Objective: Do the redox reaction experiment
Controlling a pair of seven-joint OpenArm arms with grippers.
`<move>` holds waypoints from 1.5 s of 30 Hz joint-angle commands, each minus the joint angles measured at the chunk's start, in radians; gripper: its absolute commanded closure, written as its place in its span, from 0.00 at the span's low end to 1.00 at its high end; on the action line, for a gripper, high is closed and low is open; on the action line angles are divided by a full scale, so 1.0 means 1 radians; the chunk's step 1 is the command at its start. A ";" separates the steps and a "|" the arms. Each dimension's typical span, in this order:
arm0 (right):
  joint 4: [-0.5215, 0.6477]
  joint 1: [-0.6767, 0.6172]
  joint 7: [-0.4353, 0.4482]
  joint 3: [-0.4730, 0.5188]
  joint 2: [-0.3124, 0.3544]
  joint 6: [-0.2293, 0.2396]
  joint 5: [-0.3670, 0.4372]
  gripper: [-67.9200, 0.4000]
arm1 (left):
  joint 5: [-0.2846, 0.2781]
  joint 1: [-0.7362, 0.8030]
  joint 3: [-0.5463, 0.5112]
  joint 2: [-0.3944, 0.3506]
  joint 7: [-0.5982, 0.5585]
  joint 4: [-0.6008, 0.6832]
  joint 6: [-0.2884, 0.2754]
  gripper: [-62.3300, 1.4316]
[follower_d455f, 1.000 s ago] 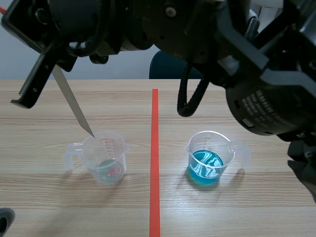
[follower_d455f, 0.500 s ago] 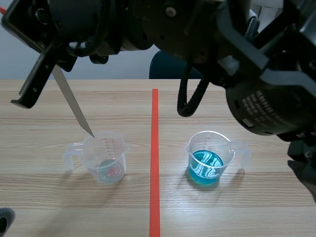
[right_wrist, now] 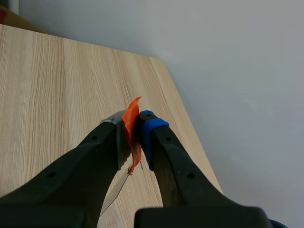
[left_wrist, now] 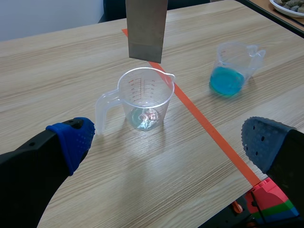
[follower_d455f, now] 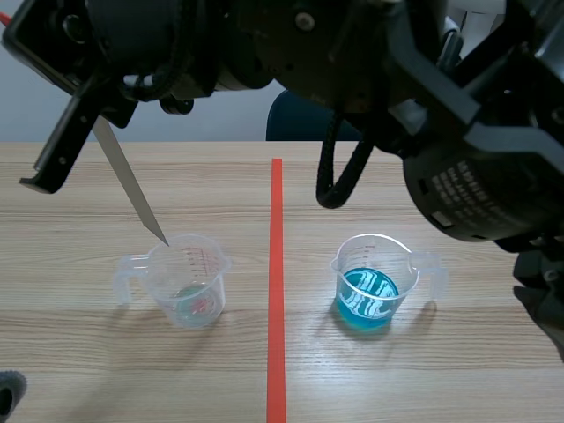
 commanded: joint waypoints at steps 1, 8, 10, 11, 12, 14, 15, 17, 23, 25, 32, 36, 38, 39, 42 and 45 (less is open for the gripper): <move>0.004 0.017 0.015 0.013 -0.003 -0.007 0.000 0.99 | -0.003 0.002 -0.005 0.005 -0.014 0.023 -0.001 0.00; 0.004 0.012 0.018 0.015 0.012 -0.005 -0.002 0.99 | -0.003 0.002 -0.005 0.005 -0.014 0.023 -0.001 0.00; 0.004 0.005 0.032 0.021 0.028 0.013 -0.004 0.99 | -0.003 0.002 -0.005 0.005 -0.014 0.023 -0.001 0.00; 0.005 0.000 0.041 0.026 0.037 0.021 -0.004 0.99 | -0.003 0.002 -0.005 0.005 -0.014 0.023 -0.001 0.00; 0.007 -0.005 0.049 0.032 0.048 0.028 -0.005 0.99 | -0.003 0.002 -0.005 0.005 -0.014 0.023 -0.001 0.00; 0.017 -0.011 0.063 0.047 0.075 0.042 -0.004 0.99 | -0.003 0.002 -0.005 0.005 -0.014 0.023 -0.001 0.00; 0.024 -0.014 0.075 0.053 0.092 0.042 -0.004 0.99 | -0.003 0.002 -0.005 0.005 -0.014 0.023 -0.001 0.00; 0.043 -0.023 0.105 0.072 0.130 0.043 -0.003 0.99 | -0.003 0.002 -0.005 0.005 -0.014 0.023 -0.001 0.00; 0.121 -0.062 0.207 0.132 0.271 0.055 0.000 0.99 | -0.003 0.002 -0.005 0.005 -0.014 0.023 -0.002 0.00; 0.147 -0.081 0.241 0.150 0.321 0.080 0.001 0.99 | -0.003 0.002 -0.005 0.005 -0.014 0.023 -0.002 0.00; 0.209 -0.173 0.376 0.253 0.500 0.119 0.021 0.99 | -0.003 0.002 -0.005 0.005 -0.014 0.023 -0.002 0.00; 0.216 -0.226 0.465 0.341 0.598 0.169 0.063 0.99 | -0.003 0.002 -0.005 0.005 -0.014 0.023 -0.002 0.00; 0.216 -0.254 0.504 0.386 0.644 0.197 0.080 0.99 | -0.003 0.002 -0.005 0.005 -0.014 0.023 -0.002 0.00; 0.216 -0.267 0.526 0.409 0.667 0.216 0.085 0.99 | -0.003 0.002 -0.005 0.005 -0.014 0.023 -0.002 0.00; 0.216 -0.309 0.583 0.481 0.729 0.270 0.098 0.99 | -0.003 0.002 -0.005 0.005 -0.014 0.023 -0.002 0.00; 0.215 -0.351 0.631 0.551 0.781 0.325 0.098 0.99 | -0.003 0.002 -0.005 0.005 -0.014 0.023 -0.002 0.00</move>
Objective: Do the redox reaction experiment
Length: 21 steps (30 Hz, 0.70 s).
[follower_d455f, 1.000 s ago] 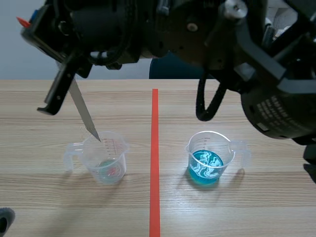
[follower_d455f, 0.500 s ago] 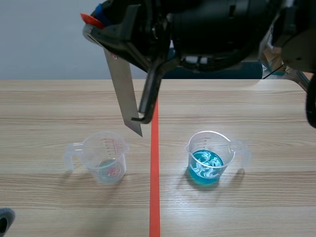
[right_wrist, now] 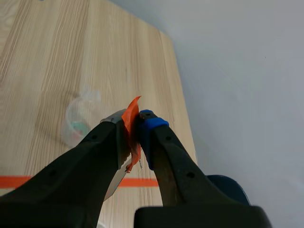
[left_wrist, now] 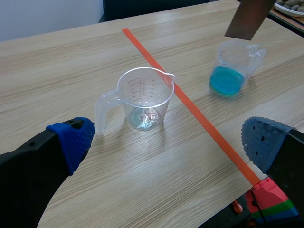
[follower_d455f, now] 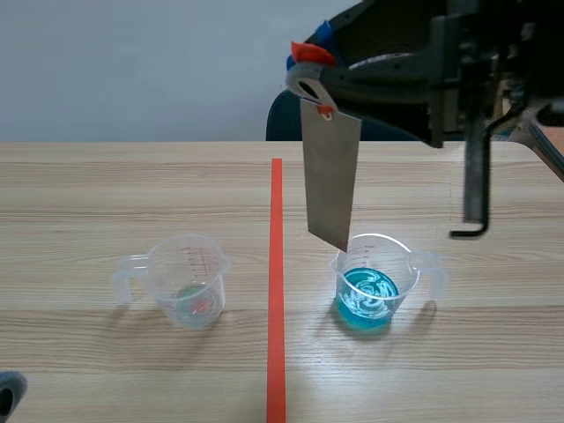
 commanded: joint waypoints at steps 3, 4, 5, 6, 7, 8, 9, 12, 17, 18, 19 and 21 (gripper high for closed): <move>0.011 -0.032 0.045 0.074 0.046 0.053 0.008 0.99 | -0.006 0.002 -0.005 0.005 -0.014 0.023 -0.002 0.00; 0.011 -0.040 0.054 0.092 0.056 0.067 0.008 0.99 | -0.006 0.002 -0.005 0.005 -0.015 0.023 -0.002 0.00; 0.008 -0.047 0.060 0.106 0.066 0.071 0.008 0.99 | -0.006 0.002 -0.005 0.005 -0.014 0.023 -0.002 0.00; 0.004 -0.054 0.068 0.119 0.075 0.071 0.007 0.99 | -0.006 0.002 -0.005 0.005 -0.015 0.023 -0.002 0.00; -0.003 -0.055 0.075 0.128 0.080 0.071 0.007 0.99 | -0.006 0.002 -0.005 0.005 -0.015 0.023 -0.002 0.00; -0.013 -0.055 0.078 0.135 0.084 0.071 0.007 0.99 | -0.006 0.002 -0.005 0.005 -0.015 0.023 -0.002 0.00; -0.027 -0.054 0.088 0.141 0.085 0.071 0.004 0.99 | -0.006 0.002 -0.005 0.005 -0.015 0.023 -0.002 0.00; -0.071 -0.054 0.130 0.155 0.085 0.071 -0.008 0.99 | -0.006 0.002 -0.005 0.005 -0.015 0.023 -0.002 0.00; -0.117 -0.054 0.215 0.155 0.085 0.071 -0.061 0.99 | -0.006 0.002 -0.005 0.005 -0.015 0.023 -0.002 0.00; -0.120 -0.054 0.222 0.155 0.085 0.071 -0.070 0.99 | -0.006 0.002 -0.005 0.005 -0.015 0.023 -0.002 0.00; -0.123 -0.054 0.224 0.155 0.085 0.071 -0.074 0.99 | -0.006 0.002 -0.005 0.005 -0.015 0.023 -0.002 0.00; -0.124 -0.054 0.224 0.155 0.085 0.071 -0.076 0.99 | -0.006 0.002 -0.005 0.005 -0.015 0.023 -0.002 0.00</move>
